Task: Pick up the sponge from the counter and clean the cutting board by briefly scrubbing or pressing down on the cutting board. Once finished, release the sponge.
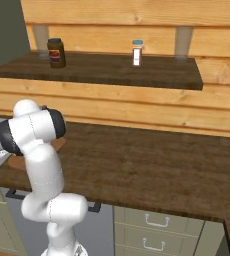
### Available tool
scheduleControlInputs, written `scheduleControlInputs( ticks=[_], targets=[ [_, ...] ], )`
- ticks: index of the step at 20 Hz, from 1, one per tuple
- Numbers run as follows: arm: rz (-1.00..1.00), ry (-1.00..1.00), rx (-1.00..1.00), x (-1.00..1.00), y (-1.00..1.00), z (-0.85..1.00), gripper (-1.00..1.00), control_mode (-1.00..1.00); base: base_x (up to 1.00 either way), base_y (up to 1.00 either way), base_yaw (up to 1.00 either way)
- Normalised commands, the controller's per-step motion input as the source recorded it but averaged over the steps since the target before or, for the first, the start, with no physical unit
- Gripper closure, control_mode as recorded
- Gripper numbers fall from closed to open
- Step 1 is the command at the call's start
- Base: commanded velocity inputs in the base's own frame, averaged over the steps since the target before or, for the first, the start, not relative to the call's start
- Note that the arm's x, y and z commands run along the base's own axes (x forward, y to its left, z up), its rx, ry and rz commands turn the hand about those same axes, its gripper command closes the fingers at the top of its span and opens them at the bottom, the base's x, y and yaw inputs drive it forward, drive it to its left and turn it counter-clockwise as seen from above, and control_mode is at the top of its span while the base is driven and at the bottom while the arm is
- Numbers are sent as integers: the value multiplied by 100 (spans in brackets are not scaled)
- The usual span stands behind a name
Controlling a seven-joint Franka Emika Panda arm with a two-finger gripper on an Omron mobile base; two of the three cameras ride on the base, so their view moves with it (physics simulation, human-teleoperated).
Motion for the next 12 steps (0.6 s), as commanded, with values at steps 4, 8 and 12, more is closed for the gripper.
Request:
scheduleControlInputs(
  ticks=[4,8,12],
  targets=[
    [0,-8,-1,-10,0,90,100,-100,0,0,0],
    [0,-2,-4,-3,0,73,100,-100,0,0,0],
    [4,14,-1,11,17,-17,-100,-100,0,0,0]
  ],
)
